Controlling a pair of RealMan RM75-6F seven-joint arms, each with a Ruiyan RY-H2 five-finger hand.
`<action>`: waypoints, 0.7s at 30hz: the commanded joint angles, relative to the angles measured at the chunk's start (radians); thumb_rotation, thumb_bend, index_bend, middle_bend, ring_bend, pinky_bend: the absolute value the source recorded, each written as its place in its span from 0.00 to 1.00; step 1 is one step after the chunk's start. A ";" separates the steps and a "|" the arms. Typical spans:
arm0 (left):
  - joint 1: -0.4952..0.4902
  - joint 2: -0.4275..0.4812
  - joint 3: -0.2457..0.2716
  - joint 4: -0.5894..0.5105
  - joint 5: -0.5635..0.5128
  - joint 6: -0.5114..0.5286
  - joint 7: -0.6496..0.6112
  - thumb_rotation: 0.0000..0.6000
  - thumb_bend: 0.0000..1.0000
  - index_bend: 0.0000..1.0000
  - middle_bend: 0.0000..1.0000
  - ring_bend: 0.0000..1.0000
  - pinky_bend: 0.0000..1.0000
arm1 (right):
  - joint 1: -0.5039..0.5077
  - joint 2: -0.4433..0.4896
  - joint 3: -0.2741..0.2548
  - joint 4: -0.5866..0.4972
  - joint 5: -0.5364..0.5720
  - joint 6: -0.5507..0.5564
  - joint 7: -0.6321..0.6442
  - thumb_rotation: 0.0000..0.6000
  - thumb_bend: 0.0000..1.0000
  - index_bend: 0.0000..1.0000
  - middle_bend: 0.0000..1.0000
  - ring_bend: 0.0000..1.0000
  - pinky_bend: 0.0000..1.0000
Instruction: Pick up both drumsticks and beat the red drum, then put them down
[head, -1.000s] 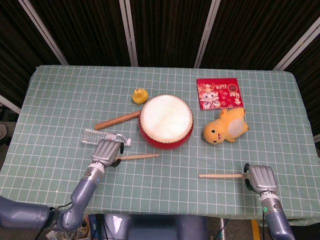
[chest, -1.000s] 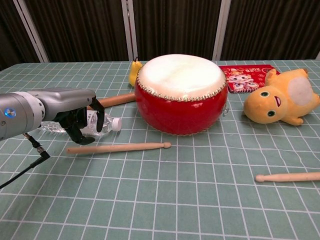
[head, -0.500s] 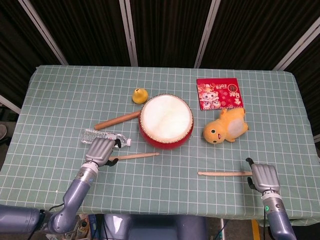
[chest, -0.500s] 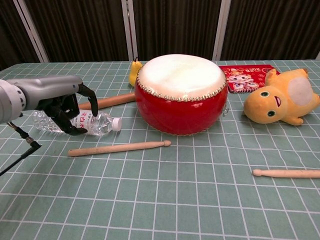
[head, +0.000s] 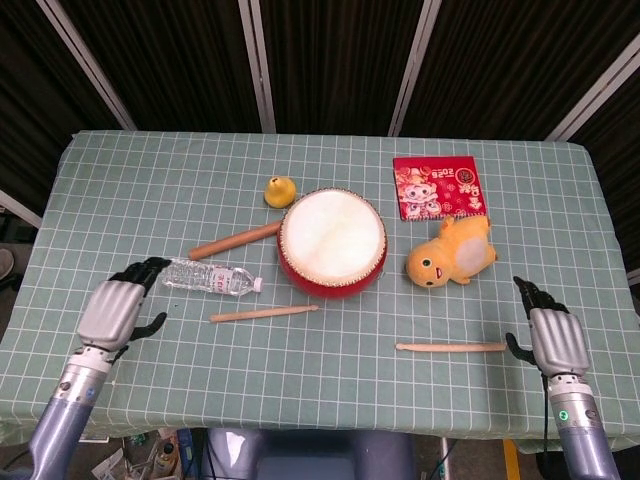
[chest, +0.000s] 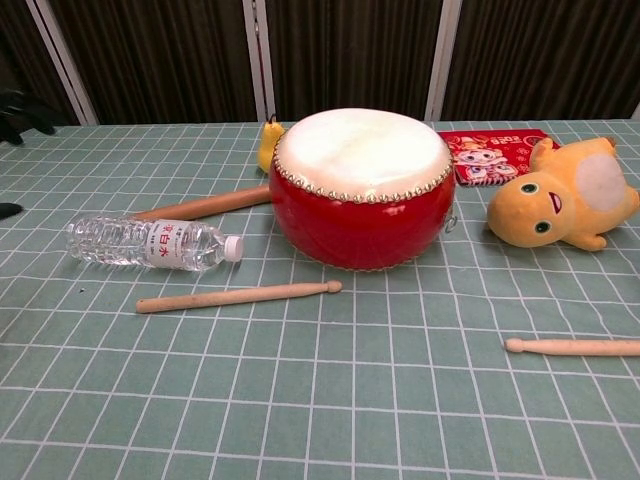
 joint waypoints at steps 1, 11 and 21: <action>0.113 0.061 0.073 0.084 0.091 0.101 -0.088 1.00 0.06 0.00 0.00 0.01 0.12 | -0.044 0.030 -0.015 0.029 -0.115 0.074 0.031 1.00 0.26 0.00 0.00 0.00 0.00; 0.258 0.061 0.099 0.264 0.182 0.212 -0.223 1.00 0.02 0.00 0.00 0.00 0.05 | -0.149 0.004 -0.040 0.160 -0.262 0.240 0.131 1.00 0.25 0.00 0.00 0.00 0.00; 0.322 0.057 0.058 0.335 0.212 0.221 -0.299 1.00 0.02 0.00 0.00 0.00 0.05 | -0.198 -0.014 -0.044 0.251 -0.289 0.255 0.182 1.00 0.24 0.00 0.00 0.00 0.00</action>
